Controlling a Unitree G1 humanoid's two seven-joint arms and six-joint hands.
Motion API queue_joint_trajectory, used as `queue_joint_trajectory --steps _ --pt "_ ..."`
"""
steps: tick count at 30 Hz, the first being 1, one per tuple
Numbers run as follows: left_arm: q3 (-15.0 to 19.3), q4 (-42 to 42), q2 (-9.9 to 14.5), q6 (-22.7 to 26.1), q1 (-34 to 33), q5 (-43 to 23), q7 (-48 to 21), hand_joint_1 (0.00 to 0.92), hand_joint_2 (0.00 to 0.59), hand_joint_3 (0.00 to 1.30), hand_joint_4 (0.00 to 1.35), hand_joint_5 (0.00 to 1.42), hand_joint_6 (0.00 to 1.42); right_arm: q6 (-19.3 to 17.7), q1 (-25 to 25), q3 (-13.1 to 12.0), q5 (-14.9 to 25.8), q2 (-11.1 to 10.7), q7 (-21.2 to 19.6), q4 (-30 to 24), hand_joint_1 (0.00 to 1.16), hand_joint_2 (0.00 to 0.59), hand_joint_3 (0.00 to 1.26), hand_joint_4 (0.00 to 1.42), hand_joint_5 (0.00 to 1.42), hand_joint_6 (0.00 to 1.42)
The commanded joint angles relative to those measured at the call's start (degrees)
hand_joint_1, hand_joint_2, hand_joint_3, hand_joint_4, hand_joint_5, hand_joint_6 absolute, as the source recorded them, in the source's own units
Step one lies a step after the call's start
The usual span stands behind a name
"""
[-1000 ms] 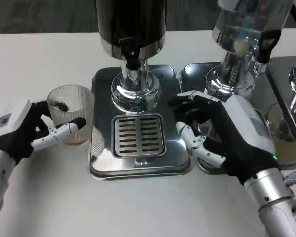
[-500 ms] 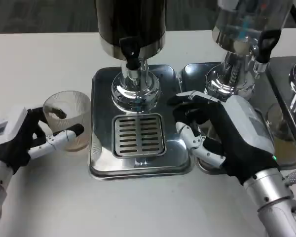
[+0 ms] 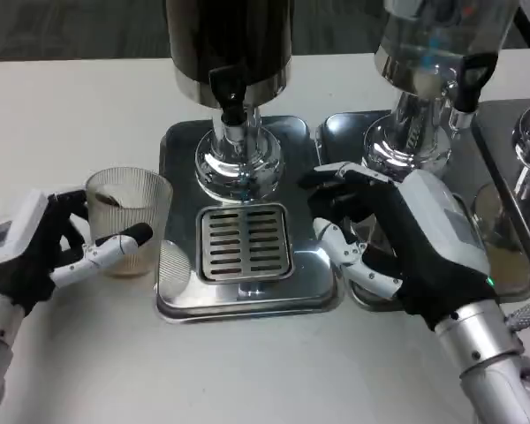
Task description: Grasp the cup under the faucet to collect the drink, then remove the cup.
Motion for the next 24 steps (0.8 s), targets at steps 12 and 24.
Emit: queue_joint_trajectory --steps 12,24 --pt "2.72 -1.53 1.56 -3.47 1.22 -0.84 2.92 0.155 0.229 0.55 0.6 0.85 1.11 -1.6 -1.0 0.3 0.38 -0.15 -0.42 0.95 0.38 0.461 0.41 0.46 0.53 0.51" --pt "4.68 -4.51 1.58 -7.81 0.99 -0.94 2.34 0.154 0.231 0.55 0.6 0.86 1.11 -1.58 -0.68 0.26 0.36 0.03 -0.57 0.51 0.38 0.461 0.41 0.46 0.53 0.51"
